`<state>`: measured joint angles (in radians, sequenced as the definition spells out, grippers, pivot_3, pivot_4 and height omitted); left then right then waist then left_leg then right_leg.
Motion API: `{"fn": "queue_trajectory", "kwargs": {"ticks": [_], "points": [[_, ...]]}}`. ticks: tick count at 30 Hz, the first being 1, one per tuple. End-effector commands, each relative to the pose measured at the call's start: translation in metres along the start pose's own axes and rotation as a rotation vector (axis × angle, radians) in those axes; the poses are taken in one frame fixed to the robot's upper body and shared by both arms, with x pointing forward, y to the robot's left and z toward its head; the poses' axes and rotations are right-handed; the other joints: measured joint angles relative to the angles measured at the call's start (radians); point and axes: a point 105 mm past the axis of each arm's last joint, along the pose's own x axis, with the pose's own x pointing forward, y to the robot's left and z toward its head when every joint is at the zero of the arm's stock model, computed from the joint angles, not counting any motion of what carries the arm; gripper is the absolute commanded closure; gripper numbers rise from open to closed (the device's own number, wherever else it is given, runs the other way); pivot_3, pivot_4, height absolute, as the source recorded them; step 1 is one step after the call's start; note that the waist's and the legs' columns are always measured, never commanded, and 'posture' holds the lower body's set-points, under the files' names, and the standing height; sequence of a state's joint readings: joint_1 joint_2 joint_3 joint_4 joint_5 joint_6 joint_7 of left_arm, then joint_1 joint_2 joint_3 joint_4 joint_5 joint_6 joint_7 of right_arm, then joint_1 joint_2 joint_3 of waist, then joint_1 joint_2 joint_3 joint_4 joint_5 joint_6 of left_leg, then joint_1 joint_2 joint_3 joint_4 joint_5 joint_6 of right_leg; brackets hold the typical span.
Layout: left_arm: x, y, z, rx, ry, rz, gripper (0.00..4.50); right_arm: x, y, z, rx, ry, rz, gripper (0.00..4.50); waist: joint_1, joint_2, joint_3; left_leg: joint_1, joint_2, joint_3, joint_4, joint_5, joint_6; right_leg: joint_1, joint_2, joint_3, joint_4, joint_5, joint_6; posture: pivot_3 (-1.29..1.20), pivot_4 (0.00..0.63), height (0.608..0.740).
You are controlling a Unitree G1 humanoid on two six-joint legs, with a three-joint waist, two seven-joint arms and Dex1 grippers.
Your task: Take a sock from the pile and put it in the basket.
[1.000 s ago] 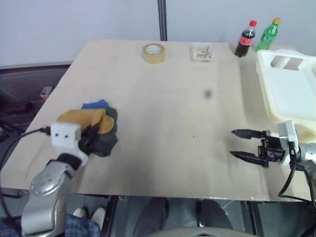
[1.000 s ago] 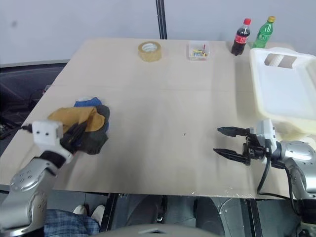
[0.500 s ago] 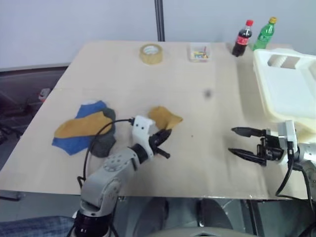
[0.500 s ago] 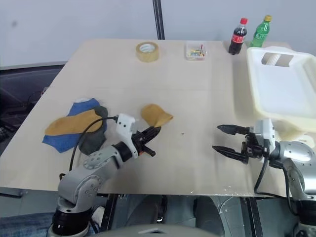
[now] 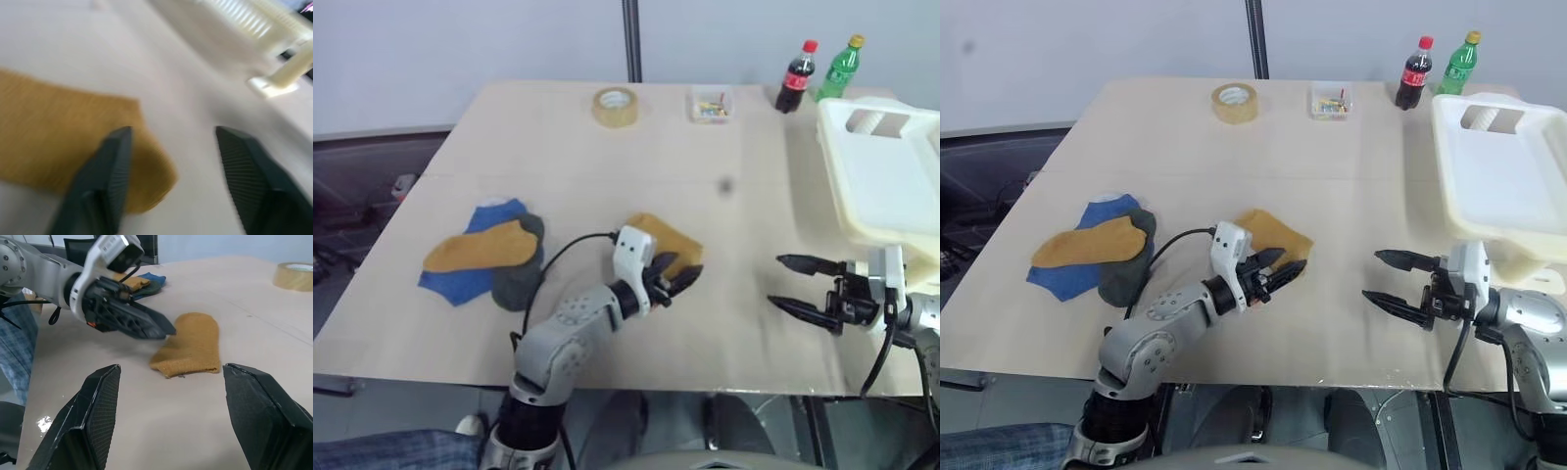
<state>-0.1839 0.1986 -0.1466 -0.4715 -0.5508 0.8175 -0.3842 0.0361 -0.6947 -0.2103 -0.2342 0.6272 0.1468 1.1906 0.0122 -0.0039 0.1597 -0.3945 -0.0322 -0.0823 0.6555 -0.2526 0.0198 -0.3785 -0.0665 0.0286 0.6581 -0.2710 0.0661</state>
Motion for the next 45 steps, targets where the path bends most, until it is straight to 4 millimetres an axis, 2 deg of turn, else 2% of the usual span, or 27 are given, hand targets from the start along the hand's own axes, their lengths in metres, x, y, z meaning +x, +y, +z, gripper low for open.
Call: {"fn": "queue_trajectory", "kwargs": {"ticks": [1,4,8,10,12,14,19,20,22,24,25,26,30,34,37,45], "points": [[-0.008,0.008,0.03,0.065,-0.109,0.009,1.76,0.0,0.0,0.012,-0.048,-0.027,0.0,1.03,0.0,0.0,0.0,0.0,0.0,0.0,0.0,0.0,0.0,0.0,0.0,0.0,0.0,0.0,0.0,0.0,0.15,0.738],[-0.009,0.052,0.042,0.159,-0.108,0.185,1.76,0.001,-0.001,0.012,-0.049,-0.028,0.002,1.03,0.002,0.0,0.0,0.0,0.0,0.0,0.0,0.0,0.0,0.0,0.0,0.0,0.0,0.0,0.0,0.0,0.15,0.738],[-0.008,0.09,0.051,0.207,-0.095,0.286,1.76,0.004,-0.002,0.011,-0.05,-0.033,0.003,1.03,0.0,0.0,0.0,0.0,-0.001,-0.001,0.0,0.001,-0.001,0.0,0.001,-0.001,0.0,0.0,0.0,0.0,0.15,0.738],[-0.006,0.108,0.051,0.226,-0.064,0.319,1.76,0.004,-0.003,0.011,-0.05,-0.034,0.003,1.03,0.001,0.0,0.0,0.0,-0.001,-0.001,0.0,0.001,-0.001,0.0,0.001,-0.001,0.0,0.0,0.0,0.0,0.15,0.738],[-0.003,0.124,0.043,0.188,-0.011,0.335,1.76,0.005,-0.003,0.01,-0.052,-0.035,0.003,1.03,0.001,0.0,0.0,-0.001,-0.001,-0.001,0.0,0.001,-0.001,0.0,0.001,-0.001,0.0,0.0,0.0,0.0,0.15,0.738],[0.0,0.134,0.035,0.194,0.035,0.333,1.76,0.005,-0.004,0.011,-0.056,-0.038,0.0,1.03,0.0,0.0,0.0,-0.001,-0.001,-0.001,0.0,0.001,-0.001,0.0,0.001,-0.002,0.0,0.0,0.0,0.0,0.15,0.738],[0.005,0.142,0.025,0.164,0.077,0.326,1.76,0.003,-0.004,0.011,-0.063,-0.037,-0.011,1.03,0.001,-0.001,0.001,-0.001,-0.001,-0.002,0.0,0.001,-0.001,0.0,0.001,-0.002,0.0,0.0,0.0,0.0,0.15,0.738],[0.006,0.143,0.025,0.165,0.078,0.331,2.15,0.003,-0.004,0.011,-0.064,-0.036,-0.013,1.03,0.001,-0.001,0.001,-0.001,-0.001,-0.002,0.0,0.001,-0.001,0.0,0.001,-0.002,0.0,0.0,0.0,0.0,0.15,0.738],[0.005,0.141,0.024,0.143,0.073,0.324,2.58,0.002,-0.004,0.011,-0.068,-0.036,-0.018,1.03,0.0,-0.001,0.001,-0.001,-0.001,-0.002,0.0,0.001,-0.001,0.0,0.0,-0.002,0.001,0.0,0.0,0.0,0.15,0.738],[0.003,0.134,0.024,0.106,0.063,0.308,3.51,0.0,-0.004,0.012,-0.07,-0.035,-0.024,1.03,0.0,-0.001,0.001,-0.001,-0.001,-0.002,0.0,0.001,-0.001,0.0,0.0,-0.002,0.001,0.0,0.0,0.0,0.15,0.738],[0.001,0.131,0.023,0.088,0.061,0.302,4.11,0.0,-0.003,0.012,-0.069,-0.034,-0.028,1.03,0.0,-0.001,0.001,-0.001,-0.001,-0.002,0.0,0.001,-0.001,0.0,0.0,-0.002,0.001,0.0,0.0,0.0,0.15,0.738],[-0.003,0.127,0.021,0.077,0.063,0.301,4.4,-0.001,-0.002,0.011,-0.068,-0.034,-0.03,1.03,-0.001,-0.001,0.001,-0.001,-0.001,-0.002,0.0,0.001,-0.001,0.0,0.0,-0.001,0.001,0.0,0.0,0.0,0.15,0.738],[-0.016,0.11,0.012,0.036,0.089,0.292,4.4,-0.001,0.0,0.01,-0.065,-0.033,-0.033,1.03,-0.004,-0.001,0.001,-0.001,0.0,-0.002,0.0,0.001,-0.001,0.0,0.0,-0.001,0.001,0.0,0.0,0.0,0.15,0.738],[-0.036,0.078,0.001,-0.042,0.106,0.315,4.4,-0.002,0.001,0.011,-0.066,-0.039,-0.042,1.03,-0.006,-0.001,0.001,0.0,0.0,-0.001,0.0,0.001,-0.001,0.0,-0.001,-0.001,0.001,0.0,0.0,0.0,0.15,0.738],[-0.044,0.061,-0.007,-0.053,0.109,0.368,4.4,-0.003,0.006,0.007,-0.054,-0.011,-0.019,1.03,-0.001,-0.001,0.001,0.0,0.0,-0.001,0.0,0.001,-0.001,0.0,-0.003,0.0,0.001,0.0,0.0,0.0,0.15,0.738],[-0.044,0.053,-0.007,-0.218,-0.007,0.589,4.4,-0.011,0.011,-0.007,-0.068,0.086,0.036,1.03,0.002,-0.002,0.001,0.0,-0.001,-0.001,0.0,0.001,-0.001,0.0,-0.002,-0.001,0.001,0.0,0.0,0.0,0.15,0.738]]}}
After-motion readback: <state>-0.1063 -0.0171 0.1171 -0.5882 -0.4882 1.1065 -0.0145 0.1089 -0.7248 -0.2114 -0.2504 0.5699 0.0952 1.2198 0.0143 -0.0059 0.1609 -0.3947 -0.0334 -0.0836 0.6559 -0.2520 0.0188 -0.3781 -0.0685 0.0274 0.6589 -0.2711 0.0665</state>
